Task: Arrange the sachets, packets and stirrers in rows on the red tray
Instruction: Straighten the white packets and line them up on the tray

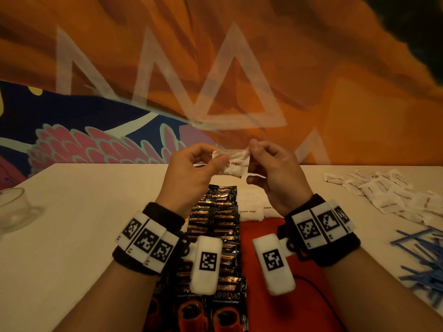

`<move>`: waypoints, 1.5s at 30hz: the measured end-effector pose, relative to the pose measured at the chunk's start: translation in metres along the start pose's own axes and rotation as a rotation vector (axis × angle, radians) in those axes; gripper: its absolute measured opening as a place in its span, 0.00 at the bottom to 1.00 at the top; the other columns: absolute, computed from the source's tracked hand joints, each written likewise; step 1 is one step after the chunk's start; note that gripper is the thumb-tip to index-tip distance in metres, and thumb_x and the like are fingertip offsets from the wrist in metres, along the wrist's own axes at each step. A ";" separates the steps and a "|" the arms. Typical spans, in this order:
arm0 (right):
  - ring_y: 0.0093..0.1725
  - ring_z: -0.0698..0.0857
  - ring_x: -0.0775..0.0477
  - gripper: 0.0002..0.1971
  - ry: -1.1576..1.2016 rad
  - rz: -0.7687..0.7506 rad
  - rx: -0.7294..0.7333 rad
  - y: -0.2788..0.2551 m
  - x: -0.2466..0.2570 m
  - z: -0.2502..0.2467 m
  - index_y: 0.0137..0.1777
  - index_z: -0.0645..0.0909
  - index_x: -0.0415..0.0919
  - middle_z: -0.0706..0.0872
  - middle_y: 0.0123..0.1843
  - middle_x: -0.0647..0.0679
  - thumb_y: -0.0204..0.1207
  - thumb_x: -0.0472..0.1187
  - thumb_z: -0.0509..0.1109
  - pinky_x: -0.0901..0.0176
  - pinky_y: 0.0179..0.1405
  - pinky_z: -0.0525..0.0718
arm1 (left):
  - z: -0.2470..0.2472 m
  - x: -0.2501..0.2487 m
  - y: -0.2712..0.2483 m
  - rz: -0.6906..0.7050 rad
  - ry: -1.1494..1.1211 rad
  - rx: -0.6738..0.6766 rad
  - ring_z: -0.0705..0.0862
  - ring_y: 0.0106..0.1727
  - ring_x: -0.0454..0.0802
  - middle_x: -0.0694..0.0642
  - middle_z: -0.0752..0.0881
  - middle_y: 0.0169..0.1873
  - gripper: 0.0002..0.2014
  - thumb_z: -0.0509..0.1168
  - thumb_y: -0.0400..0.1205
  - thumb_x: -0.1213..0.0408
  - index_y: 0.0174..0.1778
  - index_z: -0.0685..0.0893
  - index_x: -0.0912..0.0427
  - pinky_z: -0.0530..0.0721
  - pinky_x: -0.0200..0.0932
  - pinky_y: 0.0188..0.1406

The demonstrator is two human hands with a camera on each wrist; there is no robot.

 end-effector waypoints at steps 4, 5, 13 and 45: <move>0.39 0.89 0.49 0.14 -0.160 -0.031 0.097 -0.001 -0.004 0.008 0.54 0.85 0.33 0.91 0.43 0.40 0.70 0.37 0.79 0.59 0.33 0.83 | -0.001 0.003 -0.001 -0.049 -0.038 0.001 0.73 0.21 0.39 0.53 0.84 0.33 0.03 0.71 0.82 0.63 0.43 0.86 0.55 0.67 0.37 0.24; 0.38 0.90 0.49 0.14 -0.219 -0.055 0.095 -0.001 -0.002 0.008 0.53 0.85 0.29 0.92 0.42 0.39 0.70 0.36 0.80 0.60 0.33 0.83 | -0.001 0.005 -0.002 -0.080 -0.073 0.003 0.70 0.21 0.43 0.53 0.81 0.30 0.06 0.70 0.83 0.62 0.40 0.87 0.54 0.66 0.37 0.21; 0.31 0.85 0.55 0.10 -0.446 -0.020 0.172 -0.003 -0.002 -0.004 0.42 0.85 0.26 0.88 0.33 0.42 0.72 0.35 0.79 0.63 0.28 0.80 | -0.008 0.010 -0.003 -0.181 -0.081 -0.080 0.64 0.17 0.45 0.52 0.81 0.21 0.16 0.65 0.87 0.58 0.32 0.86 0.57 0.62 0.34 0.15; 0.42 0.82 0.47 0.15 -1.460 0.284 0.120 0.028 -0.063 -0.083 0.42 0.78 0.46 0.83 0.40 0.49 0.66 0.46 0.83 0.58 0.31 0.75 | -0.015 0.010 -0.001 -0.251 -0.107 -0.023 0.68 0.21 0.45 0.49 0.83 0.25 0.11 0.66 0.86 0.55 0.44 0.86 0.57 0.64 0.36 0.19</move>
Point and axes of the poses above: each hand's wrist, its own y-axis towards the middle knuckle, its own z-axis out of the palm, x = y × z, the point moved 10 cm from there along y, towards the middle knuckle
